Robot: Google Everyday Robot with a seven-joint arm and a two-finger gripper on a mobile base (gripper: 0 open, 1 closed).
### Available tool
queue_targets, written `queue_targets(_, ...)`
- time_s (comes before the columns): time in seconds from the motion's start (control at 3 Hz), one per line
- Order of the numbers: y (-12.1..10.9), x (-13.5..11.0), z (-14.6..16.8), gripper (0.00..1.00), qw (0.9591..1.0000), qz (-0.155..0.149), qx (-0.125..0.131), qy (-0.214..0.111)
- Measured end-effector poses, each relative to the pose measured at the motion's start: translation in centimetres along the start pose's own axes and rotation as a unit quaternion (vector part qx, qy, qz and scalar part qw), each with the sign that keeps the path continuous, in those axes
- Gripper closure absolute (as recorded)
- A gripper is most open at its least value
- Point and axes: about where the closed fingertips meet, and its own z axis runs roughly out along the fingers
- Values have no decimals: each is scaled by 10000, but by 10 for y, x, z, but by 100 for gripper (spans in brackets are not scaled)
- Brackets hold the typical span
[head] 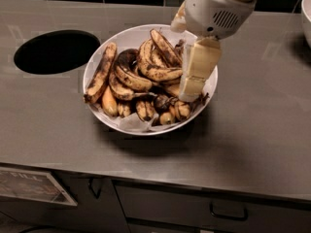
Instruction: Pick banana from white bowl
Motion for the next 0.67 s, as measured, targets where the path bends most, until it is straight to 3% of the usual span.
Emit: queue_targets(0.67, 0, -2, 16, 29, 9998, 66, -192, -44)
